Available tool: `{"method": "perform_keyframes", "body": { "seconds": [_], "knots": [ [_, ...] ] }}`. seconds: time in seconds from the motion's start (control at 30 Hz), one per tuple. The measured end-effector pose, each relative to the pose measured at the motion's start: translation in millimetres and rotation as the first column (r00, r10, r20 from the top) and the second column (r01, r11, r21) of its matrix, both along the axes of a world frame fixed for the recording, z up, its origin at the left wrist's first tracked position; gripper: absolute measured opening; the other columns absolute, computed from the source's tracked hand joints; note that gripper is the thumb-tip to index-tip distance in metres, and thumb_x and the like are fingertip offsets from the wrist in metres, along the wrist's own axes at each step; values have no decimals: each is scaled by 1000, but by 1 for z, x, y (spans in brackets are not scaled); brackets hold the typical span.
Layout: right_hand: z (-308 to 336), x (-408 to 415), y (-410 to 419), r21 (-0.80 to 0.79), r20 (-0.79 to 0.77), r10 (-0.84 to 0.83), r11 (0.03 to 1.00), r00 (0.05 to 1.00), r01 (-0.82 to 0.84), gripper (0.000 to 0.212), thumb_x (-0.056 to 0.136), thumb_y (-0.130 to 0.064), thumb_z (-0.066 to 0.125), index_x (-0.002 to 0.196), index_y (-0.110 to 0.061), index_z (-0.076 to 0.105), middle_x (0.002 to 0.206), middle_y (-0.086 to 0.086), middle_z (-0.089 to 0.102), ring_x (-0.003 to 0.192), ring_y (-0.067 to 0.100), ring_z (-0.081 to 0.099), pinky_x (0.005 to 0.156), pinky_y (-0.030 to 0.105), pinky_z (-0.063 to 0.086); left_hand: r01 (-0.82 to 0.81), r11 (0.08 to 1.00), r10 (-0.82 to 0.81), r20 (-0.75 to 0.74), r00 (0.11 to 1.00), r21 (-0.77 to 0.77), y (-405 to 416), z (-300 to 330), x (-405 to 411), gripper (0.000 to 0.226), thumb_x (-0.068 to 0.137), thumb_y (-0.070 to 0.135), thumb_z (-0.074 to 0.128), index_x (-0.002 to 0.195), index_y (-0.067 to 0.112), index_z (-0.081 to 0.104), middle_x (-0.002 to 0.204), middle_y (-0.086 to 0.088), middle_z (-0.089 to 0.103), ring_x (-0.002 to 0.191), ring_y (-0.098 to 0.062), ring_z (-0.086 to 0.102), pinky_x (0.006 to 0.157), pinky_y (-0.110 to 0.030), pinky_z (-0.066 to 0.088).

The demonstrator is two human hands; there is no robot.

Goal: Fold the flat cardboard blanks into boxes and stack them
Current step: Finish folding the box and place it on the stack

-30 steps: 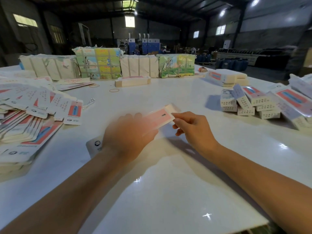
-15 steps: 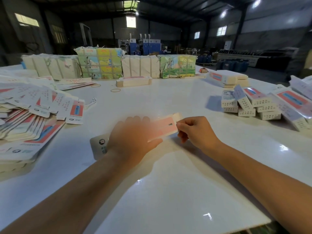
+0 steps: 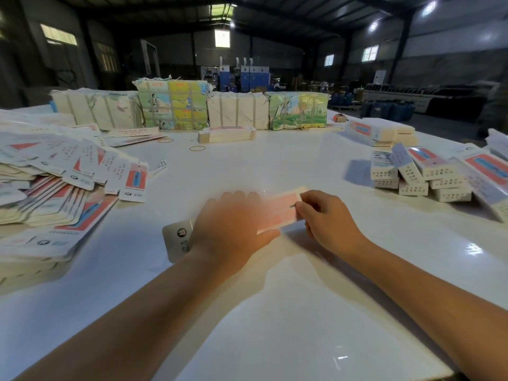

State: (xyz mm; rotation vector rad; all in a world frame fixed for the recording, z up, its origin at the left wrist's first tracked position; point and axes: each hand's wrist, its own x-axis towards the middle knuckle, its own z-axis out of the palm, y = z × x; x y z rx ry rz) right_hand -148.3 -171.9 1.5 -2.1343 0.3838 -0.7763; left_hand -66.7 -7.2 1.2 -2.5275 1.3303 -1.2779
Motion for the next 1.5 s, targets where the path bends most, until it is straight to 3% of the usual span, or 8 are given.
{"method": "perform_keyframes", "body": {
  "seconds": [0.37, 0.5, 0.57, 0.7, 0.83, 0.93, 1.17, 1.5],
  "knots": [
    [3, -5, -8, -106, -57, 14, 994, 998, -20, 22, 92, -14, 55, 74, -1, 56, 66, 2, 53, 58, 16, 45, 62, 28, 35, 10, 1000, -7, -113, 994, 25, 1, 5, -8, 73, 80, 73, 28, 109, 15, 60, 87, 0, 64, 71, -16, 59, 54, -25, 38],
    [12, -10, -14, -300, 125, -215, 922, 969, 244, 44, 83, -41, 67, 120, -19, 55, 107, -5, 47, 84, 6, 47, 70, 22, 37, 80, 993, -97, -209, 973, -90, 2, 6, -6, 73, 79, 65, 28, 97, 3, 64, 75, -10, 64, 57, -24, 59, 47, -27, 46],
    [14, -7, -17, 92, 79, -181, 981, 980, 174, 67, 81, -40, 69, 138, -22, 38, 117, -1, 45, 93, 11, 52, 73, 26, 44, 100, 986, -126, -212, 969, -131, 1, 5, -6, 71, 80, 63, 32, 92, 1, 65, 71, -12, 63, 53, -26, 58, 44, -28, 46],
    [14, -3, -7, 783, 137, 224, 572, 965, -244, 23, 87, -16, 63, 107, -6, 58, 93, 14, 70, 80, 25, 69, 68, 37, 60, 144, 977, -180, -242, 953, -159, -2, 2, -9, 69, 77, 63, 39, 96, 2, 65, 75, -12, 65, 56, -26, 60, 45, -28, 44],
    [3, -3, 4, 69, -25, 64, 996, 998, -62, 15, 98, -21, 46, 103, -10, 55, 91, 12, 67, 75, 22, 65, 68, 33, 54, 154, 973, -193, -246, 950, -171, -4, -2, -12, 72, 83, 63, 34, 96, -1, 64, 75, -15, 64, 58, -29, 60, 47, -31, 48],
    [-4, -4, 8, -292, -38, -30, 956, 999, 18, 23, 101, -31, 36, 101, -13, 51, 86, 2, 63, 72, 14, 59, 61, 21, 45, 156, 974, -192, -226, 955, -165, -6, -3, -15, 71, 85, 61, 36, 93, -4, 64, 72, -17, 63, 56, -31, 59, 47, -32, 50],
    [9, -3, 3, 431, 215, 130, 877, 968, -213, 36, 101, -15, 38, 81, -12, 68, 72, 2, 72, 71, 16, 68, 61, 27, 56, 153, 967, -189, -173, 967, -204, -3, -2, -15, 67, 85, 58, 44, 90, -5, 65, 67, -17, 61, 50, -30, 57, 44, -31, 48],
    [9, -3, -7, 566, 271, 160, 772, 949, -291, 43, 97, 0, 34, 112, -29, 62, 113, 8, 66, 96, 28, 67, 71, 37, 59, 155, 978, -179, -178, 968, -143, -1, 1, -14, 72, 81, 57, 33, 97, -5, 65, 74, -18, 64, 55, -32, 59, 50, -31, 48]
  ]
}}
